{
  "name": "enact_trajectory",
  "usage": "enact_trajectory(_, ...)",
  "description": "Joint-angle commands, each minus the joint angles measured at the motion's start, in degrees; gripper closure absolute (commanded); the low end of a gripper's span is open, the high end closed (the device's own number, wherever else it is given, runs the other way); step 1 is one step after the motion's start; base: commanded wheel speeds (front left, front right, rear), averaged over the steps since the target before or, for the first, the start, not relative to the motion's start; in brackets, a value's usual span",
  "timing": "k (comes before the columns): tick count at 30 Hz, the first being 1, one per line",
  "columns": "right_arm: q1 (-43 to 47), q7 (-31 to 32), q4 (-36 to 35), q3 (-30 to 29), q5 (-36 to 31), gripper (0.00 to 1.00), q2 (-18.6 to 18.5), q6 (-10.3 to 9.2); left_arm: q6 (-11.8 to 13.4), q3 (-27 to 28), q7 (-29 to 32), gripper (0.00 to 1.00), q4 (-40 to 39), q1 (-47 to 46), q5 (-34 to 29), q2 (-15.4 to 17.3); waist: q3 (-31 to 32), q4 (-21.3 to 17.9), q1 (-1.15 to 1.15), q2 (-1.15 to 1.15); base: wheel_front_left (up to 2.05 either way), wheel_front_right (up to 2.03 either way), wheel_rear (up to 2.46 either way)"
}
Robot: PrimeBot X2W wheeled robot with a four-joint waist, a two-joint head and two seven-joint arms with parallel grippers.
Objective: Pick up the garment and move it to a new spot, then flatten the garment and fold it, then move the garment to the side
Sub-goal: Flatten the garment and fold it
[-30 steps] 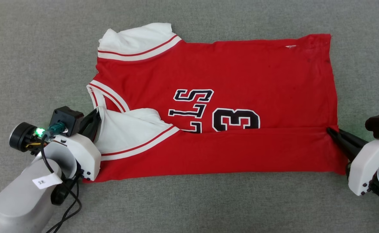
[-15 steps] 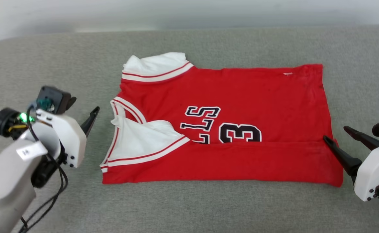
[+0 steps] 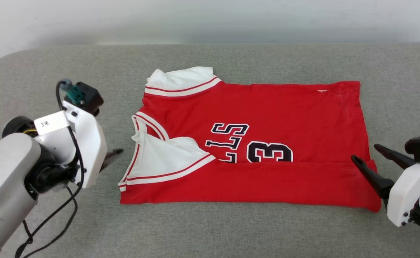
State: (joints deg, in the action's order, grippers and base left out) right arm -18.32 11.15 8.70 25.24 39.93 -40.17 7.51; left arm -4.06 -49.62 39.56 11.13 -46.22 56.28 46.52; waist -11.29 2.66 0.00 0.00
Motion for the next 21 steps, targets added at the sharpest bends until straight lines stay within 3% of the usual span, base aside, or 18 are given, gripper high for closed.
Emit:
enact_trajectory(1,0.54,0.39,-0.49,0.12,-0.15,0.00,0.37,-0.03,0.06,-0.25,1.66,0.00,-0.32,-0.06,1.29,-0.05,-0.29,-0.35,0.00,0.00,0.00,0.00,0.00)
enact_trajectory(12,-1.83,2.70,-0.92,0.99,0.43,0.00,1.05,-0.03,1.08,-3.14,7.83,0.00,2.06,5.16,6.08,-1.32,-3.15,-3.20,0.00,0.00,0.00,0.00,0.00)
enact_trajectory(20,-4.16,3.49,-0.27,2.78,0.97,0.00,1.48,-0.04,-0.44,-6.51,8.31,0.00,6.61,8.57,5.76,-3.24,-4.36,-4.29,0.00,0.00,0.00,0.00,0.00)
enact_trajectory(21,-4.64,3.75,-0.34,3.06,0.99,0.00,1.30,-0.03,-0.56,-6.70,7.94,0.57,6.96,8.69,5.56,-3.55,-4.32,-4.31,0.00,0.00,0.00,0.00,0.00)
